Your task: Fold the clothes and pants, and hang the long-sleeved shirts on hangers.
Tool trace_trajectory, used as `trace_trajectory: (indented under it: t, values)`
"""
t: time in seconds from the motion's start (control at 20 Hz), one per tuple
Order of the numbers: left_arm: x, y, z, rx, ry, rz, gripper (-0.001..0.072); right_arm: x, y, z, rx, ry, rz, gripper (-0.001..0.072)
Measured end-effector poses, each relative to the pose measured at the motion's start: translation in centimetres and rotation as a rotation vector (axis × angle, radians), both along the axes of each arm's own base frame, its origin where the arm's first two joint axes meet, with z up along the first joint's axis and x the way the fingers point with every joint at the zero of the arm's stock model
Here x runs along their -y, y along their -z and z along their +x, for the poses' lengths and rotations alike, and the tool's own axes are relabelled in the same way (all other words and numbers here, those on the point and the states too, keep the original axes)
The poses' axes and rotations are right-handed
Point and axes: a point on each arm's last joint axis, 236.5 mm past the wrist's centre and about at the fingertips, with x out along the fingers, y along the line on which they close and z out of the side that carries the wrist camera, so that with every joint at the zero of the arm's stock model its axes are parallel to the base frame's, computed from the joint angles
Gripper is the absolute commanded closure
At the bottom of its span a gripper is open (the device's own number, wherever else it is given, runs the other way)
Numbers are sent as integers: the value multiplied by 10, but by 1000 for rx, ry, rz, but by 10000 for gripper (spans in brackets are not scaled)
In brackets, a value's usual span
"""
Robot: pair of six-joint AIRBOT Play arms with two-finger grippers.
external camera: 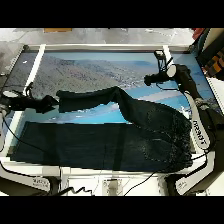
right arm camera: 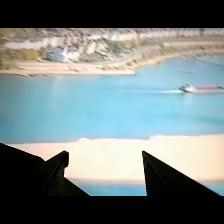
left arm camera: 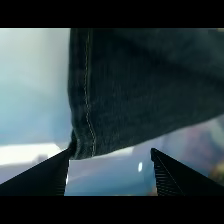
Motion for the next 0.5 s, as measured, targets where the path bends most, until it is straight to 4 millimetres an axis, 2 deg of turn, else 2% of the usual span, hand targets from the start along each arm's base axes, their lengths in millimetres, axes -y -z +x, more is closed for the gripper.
trace_trajectory:
  t: [0.2, 0.35, 0.45, 0.5]
  values:
    - [10, 21, 3, 7, 57, 25, 167, 36, 9, -13, -76, 53, -4, 205]
    - [9, 26, 11, 33, 51, 45, 167, 69, 17, -27, -143, 102, -4, 208]
    - [4, 27, 13, 41, 41, 54, 167, 91, 21, -38, -188, 138, -1, 267]
    - [1, 28, 14, 44, 36, 61, 167, 102, 23, -45, -215, 156, 1, 267]
